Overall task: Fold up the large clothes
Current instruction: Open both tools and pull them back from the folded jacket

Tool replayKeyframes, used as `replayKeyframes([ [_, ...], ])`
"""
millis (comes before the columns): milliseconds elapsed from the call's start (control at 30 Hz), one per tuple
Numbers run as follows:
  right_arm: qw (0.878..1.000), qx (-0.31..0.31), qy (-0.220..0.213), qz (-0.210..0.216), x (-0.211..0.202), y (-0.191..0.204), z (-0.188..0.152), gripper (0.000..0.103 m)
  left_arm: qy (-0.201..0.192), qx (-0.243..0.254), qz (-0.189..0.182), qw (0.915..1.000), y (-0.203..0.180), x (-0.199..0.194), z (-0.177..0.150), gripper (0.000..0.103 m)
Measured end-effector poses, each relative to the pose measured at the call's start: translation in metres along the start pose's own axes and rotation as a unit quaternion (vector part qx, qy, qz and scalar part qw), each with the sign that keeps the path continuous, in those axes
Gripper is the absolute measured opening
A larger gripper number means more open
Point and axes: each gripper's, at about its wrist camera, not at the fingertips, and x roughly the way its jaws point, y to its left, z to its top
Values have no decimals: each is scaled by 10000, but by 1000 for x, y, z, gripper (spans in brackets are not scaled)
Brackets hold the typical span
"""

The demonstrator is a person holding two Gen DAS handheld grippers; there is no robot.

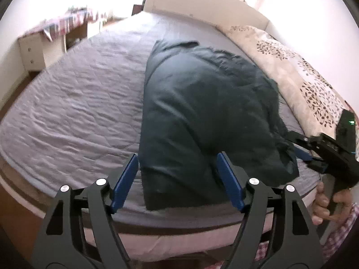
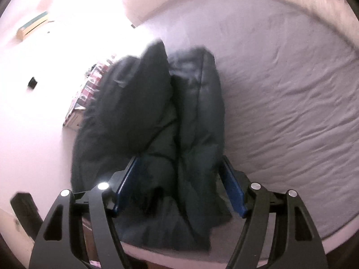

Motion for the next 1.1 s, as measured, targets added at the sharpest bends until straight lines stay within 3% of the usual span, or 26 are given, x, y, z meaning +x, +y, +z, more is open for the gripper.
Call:
replayKeyframes([
  [33, 9998, -126, -108, -53, -14, 3, -4, 71, -36, 44, 55, 10000, -3, -7, -2, 81],
  [267, 9934, -921, -300, -612, -71, 22, -65, 73, -160, 639, 441, 9969, -28, -42, -30, 81],
  [400, 9836, -1474, -294, -995, -71, 42, -98, 73, -85, 844, 784, 9933, -39, -45, -48, 81],
  [533, 9823, -1468, -295, -1128, -58, 41, -127, 73, 79, 799, 924, 9925, -38, -40, -57, 81],
  [733, 9766, -1710, 88, -1297, -43, 46, -138, 72, 154, 696, 956, 9929, -35, -39, -68, 81],
  [933, 9656, -2136, 146, -1473, -38, 60, -150, 72, 285, 645, 844, 9939, -35, -34, -73, 81],
  [1100, 9655, -2064, 218, -1572, -37, 57, -152, 72, 356, 708, 719, 9943, -40, -31, -75, 81],
])
